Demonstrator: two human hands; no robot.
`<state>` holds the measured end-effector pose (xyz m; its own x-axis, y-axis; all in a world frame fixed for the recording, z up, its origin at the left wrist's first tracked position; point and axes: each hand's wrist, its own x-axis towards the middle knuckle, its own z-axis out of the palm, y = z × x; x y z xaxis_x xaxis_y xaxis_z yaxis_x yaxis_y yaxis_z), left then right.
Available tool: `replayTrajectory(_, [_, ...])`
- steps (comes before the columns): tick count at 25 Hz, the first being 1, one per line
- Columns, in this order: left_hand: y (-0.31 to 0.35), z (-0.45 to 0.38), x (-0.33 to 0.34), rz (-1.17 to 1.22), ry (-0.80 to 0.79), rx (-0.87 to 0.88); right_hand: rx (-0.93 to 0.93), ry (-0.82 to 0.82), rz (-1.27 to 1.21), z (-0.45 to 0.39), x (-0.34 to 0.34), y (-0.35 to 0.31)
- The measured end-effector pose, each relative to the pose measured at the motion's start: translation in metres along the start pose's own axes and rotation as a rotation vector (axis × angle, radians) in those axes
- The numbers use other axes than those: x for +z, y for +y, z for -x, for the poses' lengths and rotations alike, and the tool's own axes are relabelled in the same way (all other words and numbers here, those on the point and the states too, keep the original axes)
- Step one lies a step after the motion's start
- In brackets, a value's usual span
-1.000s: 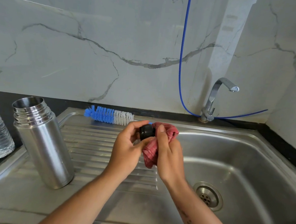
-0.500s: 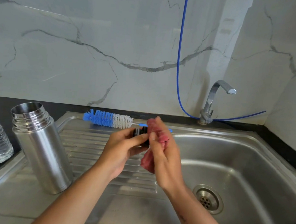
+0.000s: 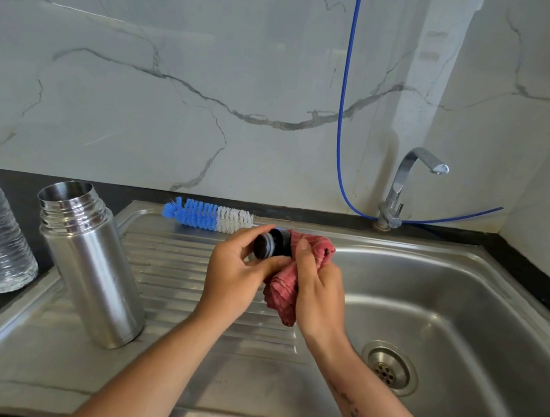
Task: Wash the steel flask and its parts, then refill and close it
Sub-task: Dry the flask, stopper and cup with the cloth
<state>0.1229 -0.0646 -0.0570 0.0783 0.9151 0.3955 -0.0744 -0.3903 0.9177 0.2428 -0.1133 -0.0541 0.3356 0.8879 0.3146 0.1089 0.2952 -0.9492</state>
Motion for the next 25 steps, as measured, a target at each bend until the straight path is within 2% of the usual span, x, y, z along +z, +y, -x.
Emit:
replayTrajectory(2, [0.001, -0.003, -0.008, -0.056, 0.032, -0.031, 0.007, -0.018, -0.003, -0.001, -0.001, -0.003])
replayTrajectory(6, [0.019, -0.009, -0.025, -0.286, 0.055, -0.086, 0.026, -0.001, -0.198, -0.001, -0.007, -0.019])
replayTrajectory(9, [0.041, 0.002, -0.038, -0.558, -0.044, -0.144, 0.091, 0.091, -0.23, -0.009, -0.014, -0.014])
replayTrajectory(11, [0.052, 0.015, -0.048, -0.78, -0.092, -0.173, 0.131, 0.099, -0.248, -0.014, -0.014, -0.01])
replayTrajectory(13, [0.056, 0.032, -0.061, -0.9, -0.121, -0.235, 0.172, 0.082, -0.233, -0.013, -0.012, -0.006])
replayTrajectory(17, [0.05, 0.069, -0.084, -0.997, -0.156, -0.334, 0.228, 0.076, -0.209, -0.014, -0.015, -0.003])
replayTrajectory(25, [0.028, 0.09, -0.098, -1.057, -0.062, -0.342, 0.292, 0.137, -0.196, -0.019, -0.02, 0.003])
